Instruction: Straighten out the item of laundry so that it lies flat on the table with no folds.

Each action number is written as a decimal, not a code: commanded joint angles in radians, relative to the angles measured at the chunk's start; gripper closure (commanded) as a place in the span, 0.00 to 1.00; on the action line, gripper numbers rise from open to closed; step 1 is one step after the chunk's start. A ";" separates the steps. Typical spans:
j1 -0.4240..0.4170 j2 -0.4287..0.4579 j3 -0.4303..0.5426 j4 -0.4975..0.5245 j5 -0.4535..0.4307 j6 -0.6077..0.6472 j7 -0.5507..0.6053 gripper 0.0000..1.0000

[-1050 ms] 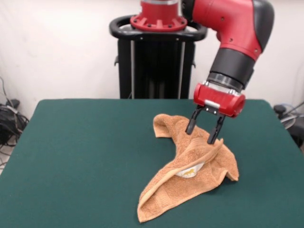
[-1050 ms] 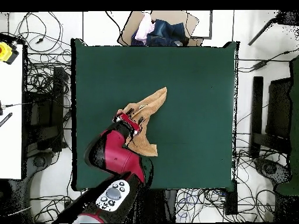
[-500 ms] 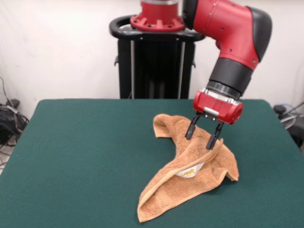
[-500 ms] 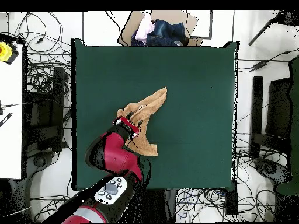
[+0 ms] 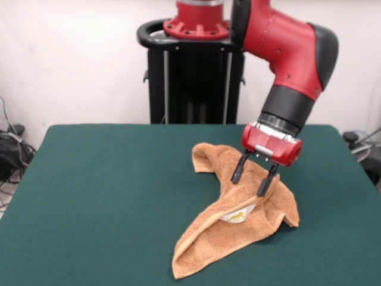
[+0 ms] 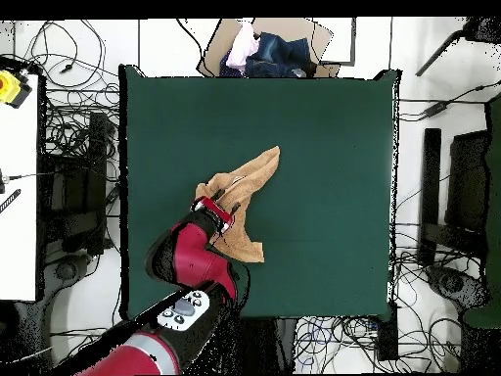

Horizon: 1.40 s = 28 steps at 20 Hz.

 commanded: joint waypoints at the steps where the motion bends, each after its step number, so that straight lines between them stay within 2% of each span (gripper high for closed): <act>1: 0.007 0.089 0.136 -0.107 0.094 -0.083 0.226 0.00; 14: 0.053 0.139 0.134 -0.138 0.195 -0.082 0.210 0.00; 28: 0.060 0.072 0.143 -0.121 0.204 -0.032 0.218 0.00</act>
